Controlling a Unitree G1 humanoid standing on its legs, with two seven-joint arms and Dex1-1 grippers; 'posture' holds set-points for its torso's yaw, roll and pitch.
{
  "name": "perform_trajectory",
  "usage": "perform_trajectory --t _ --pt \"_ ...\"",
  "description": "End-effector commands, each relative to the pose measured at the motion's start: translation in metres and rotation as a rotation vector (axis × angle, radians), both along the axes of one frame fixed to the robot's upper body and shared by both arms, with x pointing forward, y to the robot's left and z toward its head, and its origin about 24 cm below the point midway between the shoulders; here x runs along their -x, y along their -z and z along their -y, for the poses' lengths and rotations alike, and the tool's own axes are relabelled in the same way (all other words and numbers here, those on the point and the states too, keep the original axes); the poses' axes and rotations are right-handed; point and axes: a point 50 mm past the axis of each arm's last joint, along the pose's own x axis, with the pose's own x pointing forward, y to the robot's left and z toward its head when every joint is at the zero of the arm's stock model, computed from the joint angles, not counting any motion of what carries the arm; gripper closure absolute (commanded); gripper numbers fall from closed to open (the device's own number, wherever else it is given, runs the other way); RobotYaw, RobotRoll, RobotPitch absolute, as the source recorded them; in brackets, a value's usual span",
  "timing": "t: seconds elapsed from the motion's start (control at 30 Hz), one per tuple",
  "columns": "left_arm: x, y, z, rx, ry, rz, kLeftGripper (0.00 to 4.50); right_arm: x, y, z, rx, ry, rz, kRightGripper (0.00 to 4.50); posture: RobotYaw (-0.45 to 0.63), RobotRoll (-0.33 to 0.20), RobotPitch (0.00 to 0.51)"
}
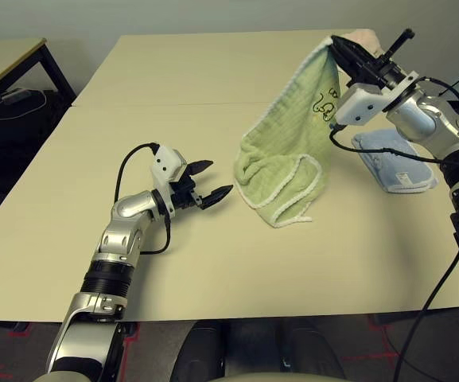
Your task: Fold the towel and set it aside.
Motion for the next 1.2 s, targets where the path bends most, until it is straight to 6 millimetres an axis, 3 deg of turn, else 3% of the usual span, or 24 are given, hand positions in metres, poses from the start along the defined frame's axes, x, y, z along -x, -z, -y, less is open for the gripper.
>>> perform_trajectory --t 0.03,0.5,0.97,1.2 --pt "-0.003 0.002 0.004 -0.021 0.006 -0.001 0.0 0.002 -0.018 -0.002 -0.035 -0.008 0.066 4.48 0.1 0.0 0.059" --pt "-0.008 0.002 0.008 -0.017 -0.002 -0.006 0.0 0.006 -0.061 -0.015 -0.116 -0.037 0.194 4.48 0.09 0.0 0.055" --pt "-0.036 -0.028 0.007 0.07 -0.081 0.071 0.0 0.022 -0.076 -0.023 -0.105 -0.202 0.22 4.48 0.09 0.0 0.051" --pt "-0.042 -0.043 0.019 0.145 0.006 0.069 0.0 0.025 -0.079 -0.023 -0.08 -0.216 0.22 4.48 0.09 0.0 0.05"
